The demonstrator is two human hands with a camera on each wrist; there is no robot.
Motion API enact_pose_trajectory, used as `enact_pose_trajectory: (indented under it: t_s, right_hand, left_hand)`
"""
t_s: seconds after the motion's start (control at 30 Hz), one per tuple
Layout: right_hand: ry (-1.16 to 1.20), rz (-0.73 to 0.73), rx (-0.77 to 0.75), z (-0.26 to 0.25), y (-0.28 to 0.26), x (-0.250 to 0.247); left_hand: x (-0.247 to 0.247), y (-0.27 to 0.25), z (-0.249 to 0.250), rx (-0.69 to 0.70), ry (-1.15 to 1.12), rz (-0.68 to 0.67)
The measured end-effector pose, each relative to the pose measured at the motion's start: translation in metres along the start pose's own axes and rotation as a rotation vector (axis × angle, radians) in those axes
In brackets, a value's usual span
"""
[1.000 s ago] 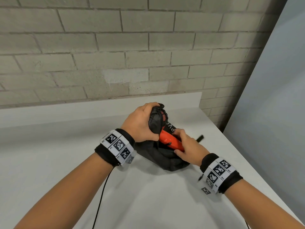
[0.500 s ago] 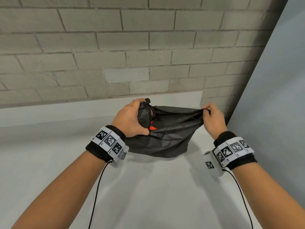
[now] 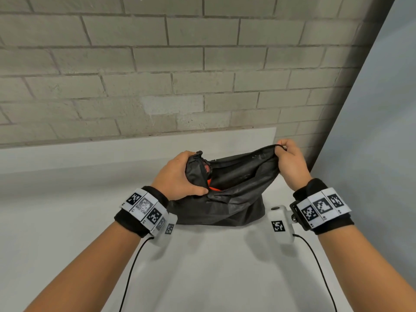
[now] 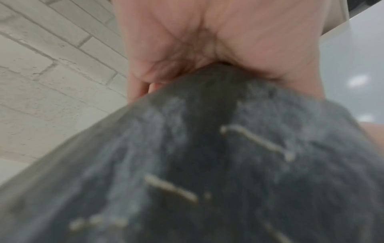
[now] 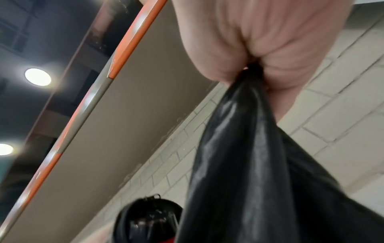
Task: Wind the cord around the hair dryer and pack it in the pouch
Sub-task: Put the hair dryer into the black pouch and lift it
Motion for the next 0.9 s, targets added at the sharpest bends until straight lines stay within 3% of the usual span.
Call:
enact_pose_trajectory:
  t_s: [0.13, 0.23, 0.3, 0.4, 0.5, 0.63, 0.73, 0.9]
  right_hand:
    - [0.066, -0.242, -0.044, -0.010, -0.012, 0.015]
    - [-0.111, -0.417, -0.066, -0.006, -0.018, 0.018]
    - [-0.263, -0.355, -0.117, -0.005, -0.014, 0.013]
    - [-0.211, -0.247, -0.152, -0.010, -0.008, 0.001]
    - [-0.218, -0.338, -0.137, -0.010, -0.005, -0.010]
    - [-0.506, -0.451, -0.145, -0.008, -0.012, -0.005]
    - [-0.562, -0.374, -0.258, -0.017, -0.016, 0.001]
    - [-0.529, -0.063, -0.342, -0.039, -0.008, -0.011]
  left_hand:
    - [-0.009, -0.002, 0.002, 0.013, -0.163, 0.054]
    - [-0.027, -0.003, 0.001, -0.004, -0.356, 0.180]
    - [-0.040, -0.002, -0.005, -0.034, -0.489, 0.258]
    - [-0.052, -0.002, -0.017, -0.070, -0.601, 0.314]
    - [-0.058, -0.003, -0.036, -0.122, -0.692, 0.393]
    - [-0.056, -0.001, -0.055, -0.211, -0.814, 0.399]
    - [-0.055, -0.001, -0.053, -0.230, -0.820, 0.381]
    - [-0.061, -0.005, -0.046, -0.193, -0.773, 0.381]
Point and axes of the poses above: each hand's wrist, its own y-axis towards the middle knuckle, its own x-axis out of the palm, z = x × y, the point moved 8 cm from there along y, towards the middle knuckle, and after that the axes turned 3 degrees about -x, right-handed, at the moved point
